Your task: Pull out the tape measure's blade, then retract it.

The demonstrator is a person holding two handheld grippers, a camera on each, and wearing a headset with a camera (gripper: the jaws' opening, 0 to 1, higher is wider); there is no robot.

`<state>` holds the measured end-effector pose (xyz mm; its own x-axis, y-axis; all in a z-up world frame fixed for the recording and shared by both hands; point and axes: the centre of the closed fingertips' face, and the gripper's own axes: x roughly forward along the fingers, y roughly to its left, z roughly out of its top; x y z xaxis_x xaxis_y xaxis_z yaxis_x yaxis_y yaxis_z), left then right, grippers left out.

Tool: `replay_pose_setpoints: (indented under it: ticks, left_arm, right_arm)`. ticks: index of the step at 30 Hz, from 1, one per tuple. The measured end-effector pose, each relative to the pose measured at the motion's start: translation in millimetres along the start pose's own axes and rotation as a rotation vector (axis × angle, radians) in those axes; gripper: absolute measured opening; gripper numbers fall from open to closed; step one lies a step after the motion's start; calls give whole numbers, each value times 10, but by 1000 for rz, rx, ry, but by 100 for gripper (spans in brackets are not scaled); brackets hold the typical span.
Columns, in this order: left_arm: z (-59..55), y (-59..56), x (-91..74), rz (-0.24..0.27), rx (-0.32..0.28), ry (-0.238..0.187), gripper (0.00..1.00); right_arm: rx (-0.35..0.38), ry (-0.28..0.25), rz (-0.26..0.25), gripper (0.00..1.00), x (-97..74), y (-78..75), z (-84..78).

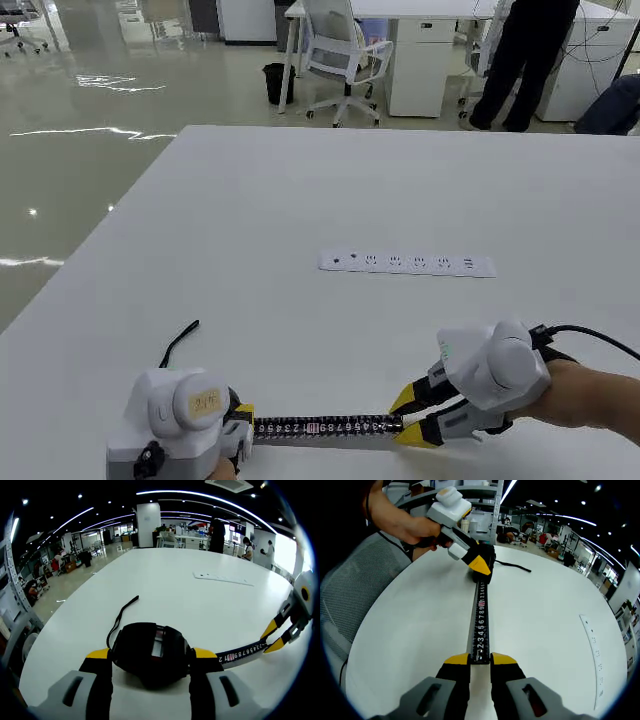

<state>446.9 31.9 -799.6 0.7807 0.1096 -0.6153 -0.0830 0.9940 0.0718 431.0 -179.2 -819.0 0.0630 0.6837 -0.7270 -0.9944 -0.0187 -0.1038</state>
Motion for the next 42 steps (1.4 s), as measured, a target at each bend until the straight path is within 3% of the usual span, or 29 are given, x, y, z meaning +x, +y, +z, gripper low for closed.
replay_pose_setpoints:
  ticks: [42]
  left_arm:
    - [-10,1,4,2,12,3,58]
  right_arm:
    - [3,-1,1,14,174,-15,124]
